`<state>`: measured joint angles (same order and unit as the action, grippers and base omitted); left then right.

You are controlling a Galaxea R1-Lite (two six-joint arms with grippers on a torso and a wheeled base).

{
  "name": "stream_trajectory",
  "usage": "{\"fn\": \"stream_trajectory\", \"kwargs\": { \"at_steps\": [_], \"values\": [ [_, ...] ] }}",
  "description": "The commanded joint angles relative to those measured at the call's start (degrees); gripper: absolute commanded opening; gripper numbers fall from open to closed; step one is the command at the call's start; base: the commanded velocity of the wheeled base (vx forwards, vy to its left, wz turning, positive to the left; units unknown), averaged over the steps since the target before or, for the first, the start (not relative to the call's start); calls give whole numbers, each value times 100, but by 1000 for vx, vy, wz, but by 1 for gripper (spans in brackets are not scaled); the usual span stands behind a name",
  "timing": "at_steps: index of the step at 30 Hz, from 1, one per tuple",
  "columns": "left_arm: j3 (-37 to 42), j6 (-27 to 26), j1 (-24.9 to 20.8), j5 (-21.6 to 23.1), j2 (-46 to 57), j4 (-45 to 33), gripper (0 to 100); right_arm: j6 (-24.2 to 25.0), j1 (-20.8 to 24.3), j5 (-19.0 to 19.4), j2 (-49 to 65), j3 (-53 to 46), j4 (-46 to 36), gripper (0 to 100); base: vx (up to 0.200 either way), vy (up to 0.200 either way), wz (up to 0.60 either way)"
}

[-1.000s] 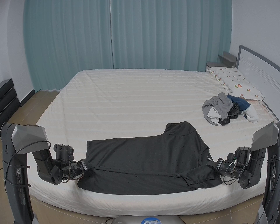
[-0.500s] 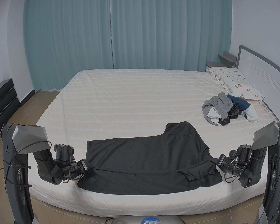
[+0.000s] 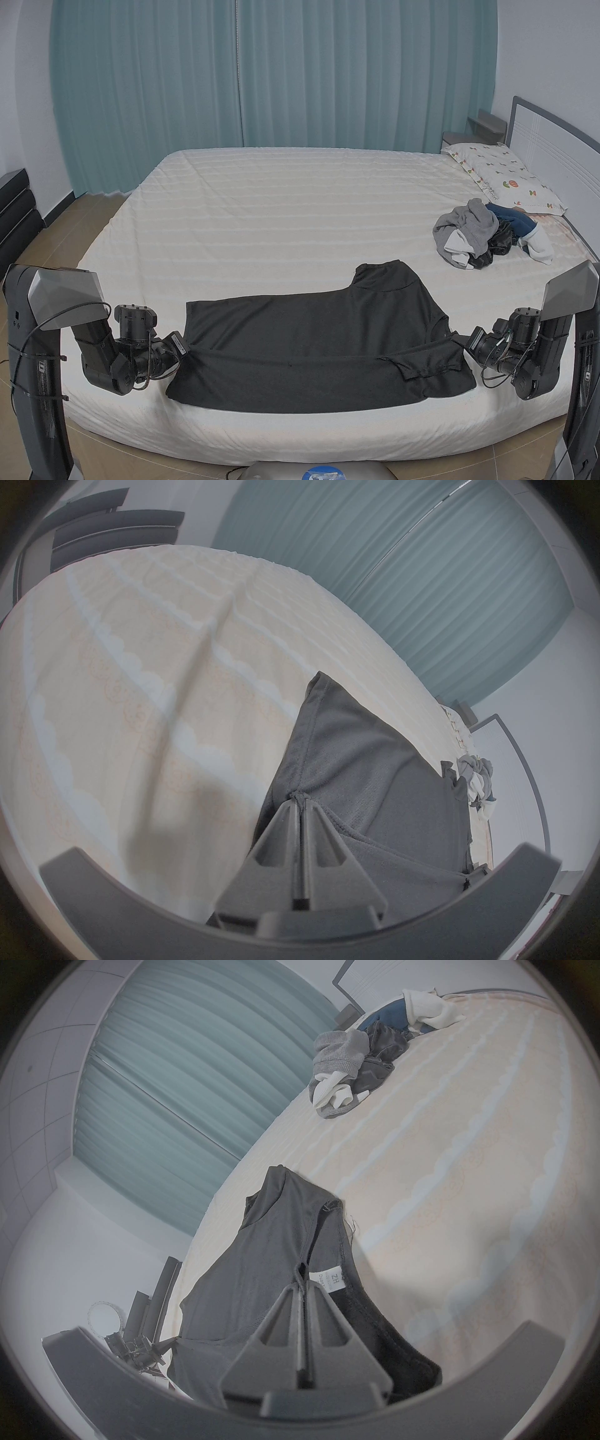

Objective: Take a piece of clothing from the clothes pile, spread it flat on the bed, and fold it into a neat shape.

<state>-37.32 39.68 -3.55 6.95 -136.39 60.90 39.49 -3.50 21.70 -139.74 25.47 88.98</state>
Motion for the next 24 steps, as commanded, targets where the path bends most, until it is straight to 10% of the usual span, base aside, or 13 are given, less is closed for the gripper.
{"fn": "stream_trajectory", "kwargs": {
  "at_steps": [1, 13, 14, 15, 16, 24],
  "values": [
    [14, -13, -6, -9, -72, 36, 0, 7, 25, 1, -62, 55, 41, 0, 0, 0, 0],
    [75, -22, -14, -9, -134, 264, 0, -11, 60, -17, -238, 178, 41, 0, 0, 0, 0],
    [75, -22, -14, -9, -134, 264, 0, -11, 60, -17, -247, 178, 41, 100, 0, 0, 0],
    [84, -22, -14, -9, -134, 255, 0, -11, 77, -17, -255, 169, 41, 100, 0, 0, 0],
    [84, -22, -14, -9, -134, 255, 100, -11, 77, -17, -247, 169, 41, 100, 0, 0, 0],
    [84, 40, 38, 17, -90, 273, 100, 358, 69, 1, 562, -235, 41, 100, 0, 0, 0]
  ]
}}
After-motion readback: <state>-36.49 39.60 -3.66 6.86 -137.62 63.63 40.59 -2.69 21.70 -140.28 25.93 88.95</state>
